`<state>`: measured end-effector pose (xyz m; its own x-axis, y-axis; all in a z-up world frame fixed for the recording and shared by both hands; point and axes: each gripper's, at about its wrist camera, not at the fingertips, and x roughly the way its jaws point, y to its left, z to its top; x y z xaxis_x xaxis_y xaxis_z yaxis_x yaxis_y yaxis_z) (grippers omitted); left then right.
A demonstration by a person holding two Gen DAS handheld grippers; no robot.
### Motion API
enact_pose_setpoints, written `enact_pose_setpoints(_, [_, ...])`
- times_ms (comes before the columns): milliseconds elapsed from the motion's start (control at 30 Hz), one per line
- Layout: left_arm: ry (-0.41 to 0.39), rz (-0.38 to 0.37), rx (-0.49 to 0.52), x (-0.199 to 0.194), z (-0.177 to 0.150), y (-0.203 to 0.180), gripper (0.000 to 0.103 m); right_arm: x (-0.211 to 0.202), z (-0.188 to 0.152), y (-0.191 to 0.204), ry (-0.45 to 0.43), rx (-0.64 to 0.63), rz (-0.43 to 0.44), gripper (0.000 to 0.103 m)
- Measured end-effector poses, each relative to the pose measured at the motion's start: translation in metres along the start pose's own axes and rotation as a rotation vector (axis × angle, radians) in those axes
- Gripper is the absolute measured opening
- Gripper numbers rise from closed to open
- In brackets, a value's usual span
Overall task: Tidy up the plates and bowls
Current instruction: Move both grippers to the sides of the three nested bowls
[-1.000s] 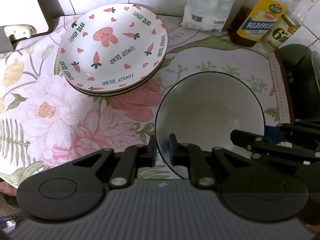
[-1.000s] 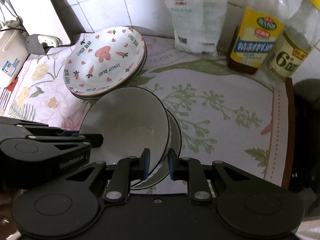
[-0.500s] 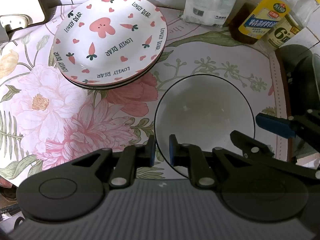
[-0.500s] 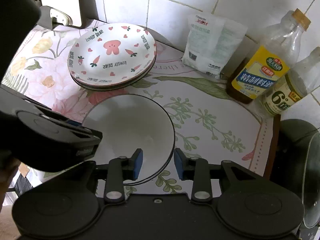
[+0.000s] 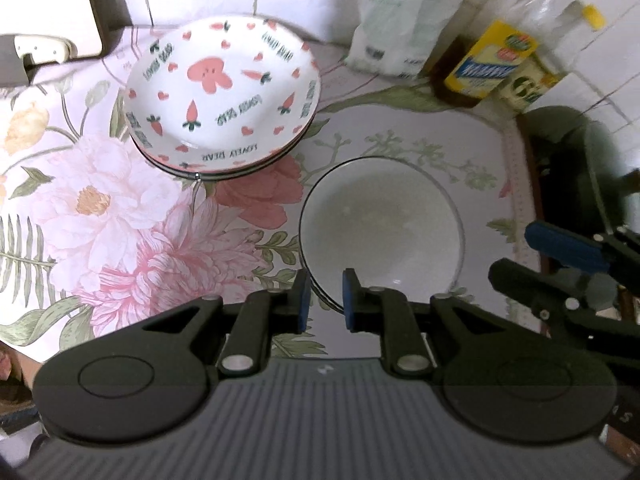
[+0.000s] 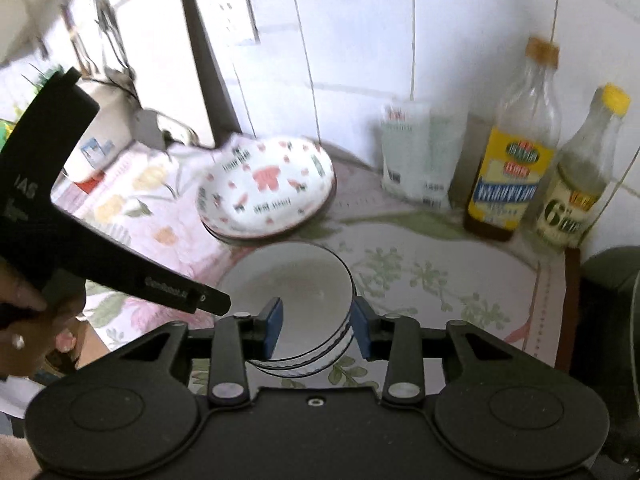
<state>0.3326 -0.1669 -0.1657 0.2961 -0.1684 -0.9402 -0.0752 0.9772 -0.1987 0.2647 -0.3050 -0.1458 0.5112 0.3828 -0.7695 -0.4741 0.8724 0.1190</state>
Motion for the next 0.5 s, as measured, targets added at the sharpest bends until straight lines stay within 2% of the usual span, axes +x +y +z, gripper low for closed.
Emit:
enact_pose_setpoints(200, [-0.086,-0.068,0.038,-0.044,-0.017,0.005,0.02,-0.036,-0.015,0.015,-0.108,0.01,0.001,0.049])
enact_pose_setpoints(500, [-0.184,-0.145,0.08,-0.095,-0.06,0.021,0.021,-0.067,-0.047,0.055,-0.192,-0.018,-0.063,0.059])
